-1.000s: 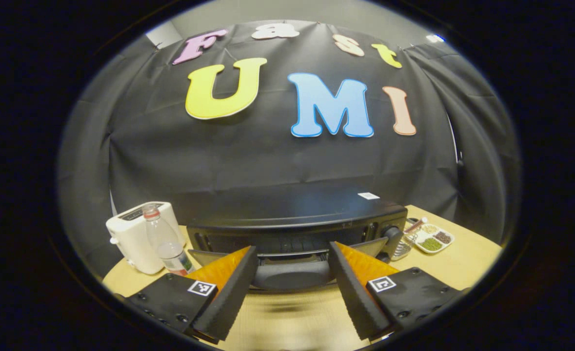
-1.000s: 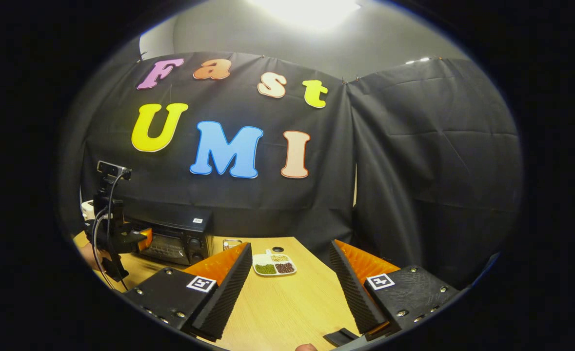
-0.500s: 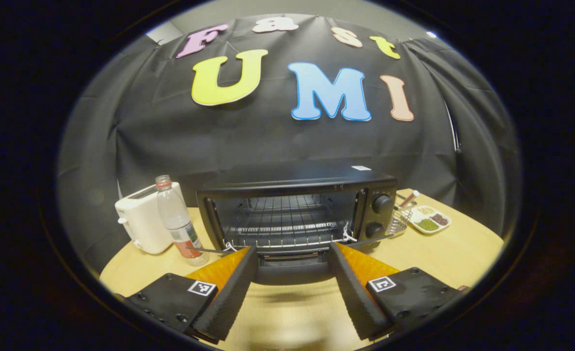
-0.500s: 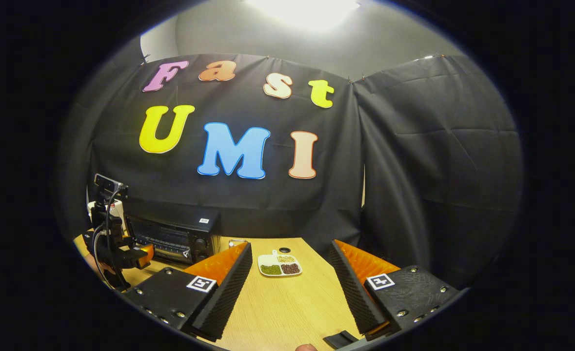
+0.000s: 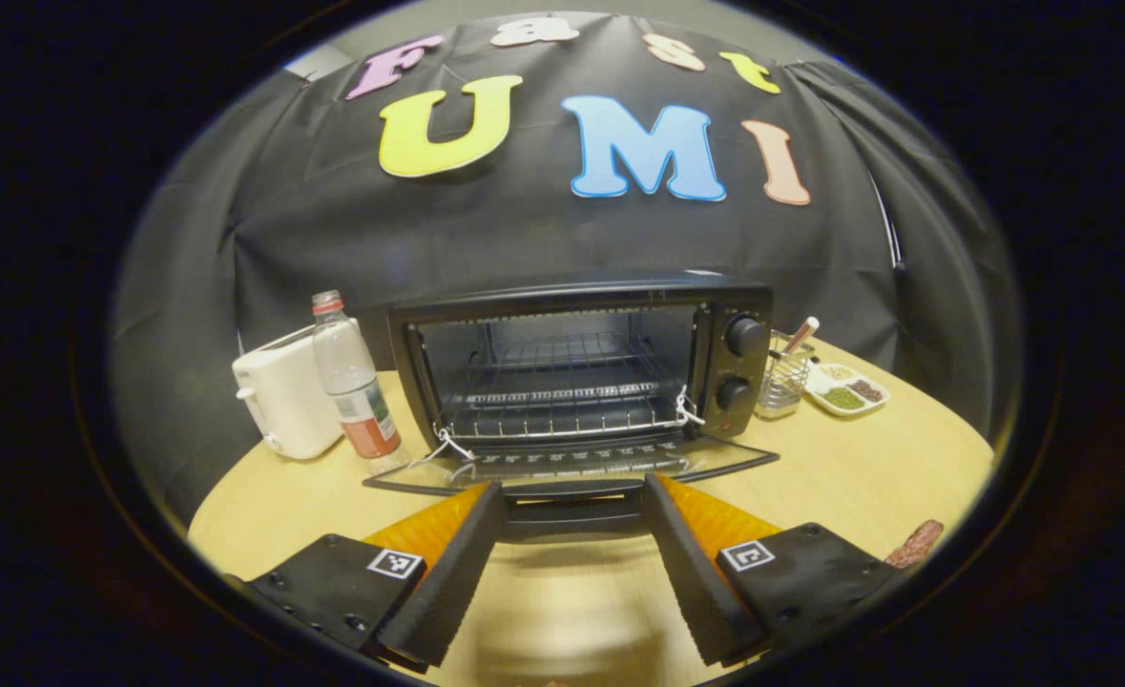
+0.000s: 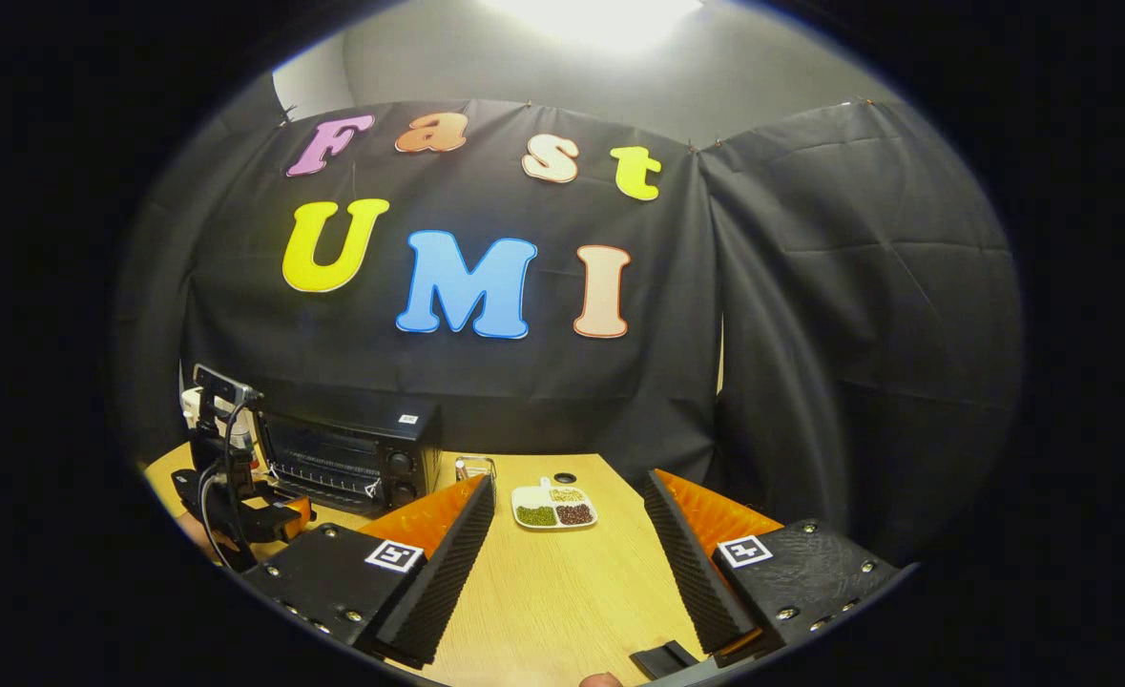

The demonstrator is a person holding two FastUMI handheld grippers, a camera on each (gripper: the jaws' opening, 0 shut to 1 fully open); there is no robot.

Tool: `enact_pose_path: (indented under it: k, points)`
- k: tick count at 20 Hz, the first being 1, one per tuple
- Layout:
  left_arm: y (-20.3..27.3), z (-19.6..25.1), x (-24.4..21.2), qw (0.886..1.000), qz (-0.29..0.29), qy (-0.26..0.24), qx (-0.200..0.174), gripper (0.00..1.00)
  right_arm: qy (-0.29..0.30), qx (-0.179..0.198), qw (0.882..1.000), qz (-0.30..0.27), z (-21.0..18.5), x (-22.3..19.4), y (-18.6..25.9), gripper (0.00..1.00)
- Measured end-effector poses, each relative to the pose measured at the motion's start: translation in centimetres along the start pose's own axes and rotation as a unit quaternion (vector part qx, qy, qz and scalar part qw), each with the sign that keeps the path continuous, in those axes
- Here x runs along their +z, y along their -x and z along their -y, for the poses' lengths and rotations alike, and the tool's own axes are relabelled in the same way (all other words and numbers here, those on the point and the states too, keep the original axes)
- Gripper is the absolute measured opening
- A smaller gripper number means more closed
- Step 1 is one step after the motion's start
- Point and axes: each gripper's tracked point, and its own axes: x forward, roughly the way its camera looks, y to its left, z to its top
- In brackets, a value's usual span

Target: Open the electric oven with the left hand, put the food in, and close the electric oven.

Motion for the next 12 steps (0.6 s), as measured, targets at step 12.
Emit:
enact_pose_path:
  k: [12]
  points:
    - [2.7,-0.5,-2.8,0.999,-0.015,0.028,0.009,1.0,0.003,0.055,0.998,-0.016,-2.5,-0.2,-0.4,0.96]
